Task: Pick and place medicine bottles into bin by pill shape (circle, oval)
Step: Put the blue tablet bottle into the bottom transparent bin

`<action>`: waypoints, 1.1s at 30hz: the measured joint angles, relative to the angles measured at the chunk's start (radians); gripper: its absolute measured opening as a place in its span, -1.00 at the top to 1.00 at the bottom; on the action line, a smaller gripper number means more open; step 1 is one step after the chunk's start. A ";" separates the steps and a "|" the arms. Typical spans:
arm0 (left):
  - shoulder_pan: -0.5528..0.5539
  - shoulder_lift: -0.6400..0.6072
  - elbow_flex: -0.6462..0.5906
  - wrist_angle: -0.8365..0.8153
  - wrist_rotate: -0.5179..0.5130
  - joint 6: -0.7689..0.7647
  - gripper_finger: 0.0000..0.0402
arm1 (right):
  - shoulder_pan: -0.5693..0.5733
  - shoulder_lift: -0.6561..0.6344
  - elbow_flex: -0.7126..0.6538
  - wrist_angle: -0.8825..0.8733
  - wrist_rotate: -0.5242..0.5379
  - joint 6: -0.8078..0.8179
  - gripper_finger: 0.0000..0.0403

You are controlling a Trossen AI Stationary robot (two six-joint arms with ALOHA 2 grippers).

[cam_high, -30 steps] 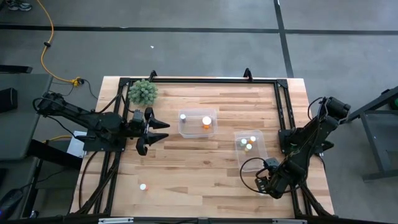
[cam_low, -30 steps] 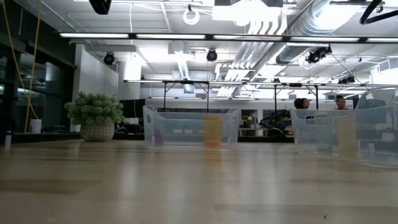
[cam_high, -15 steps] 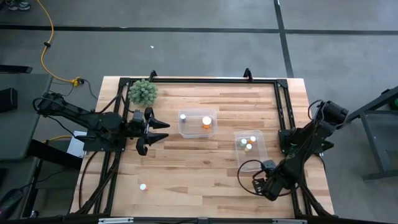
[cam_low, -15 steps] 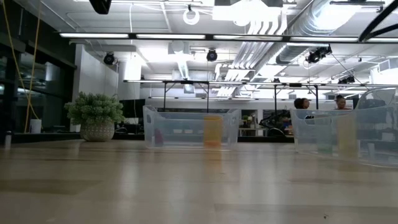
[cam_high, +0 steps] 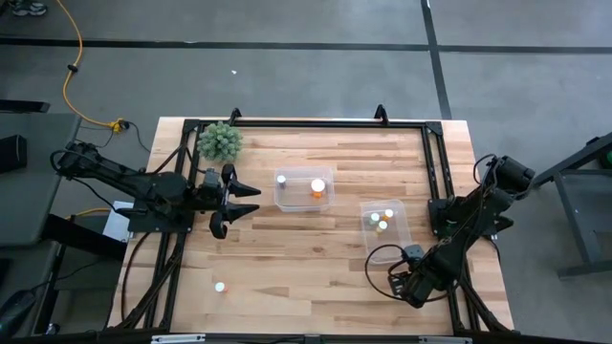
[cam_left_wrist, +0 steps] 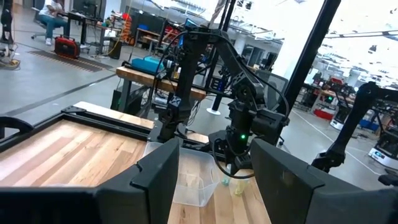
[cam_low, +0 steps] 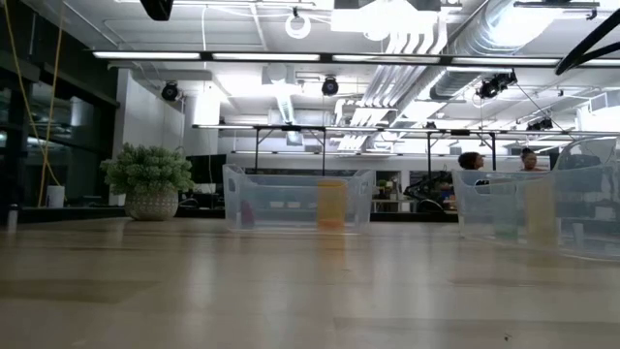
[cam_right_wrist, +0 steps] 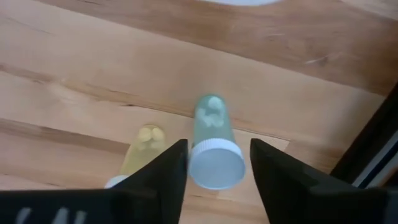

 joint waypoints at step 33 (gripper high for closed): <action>0.000 0.000 0.000 0.001 -0.004 0.030 0.07 | -0.320 -0.148 0.421 -0.538 0.206 -0.763 0.46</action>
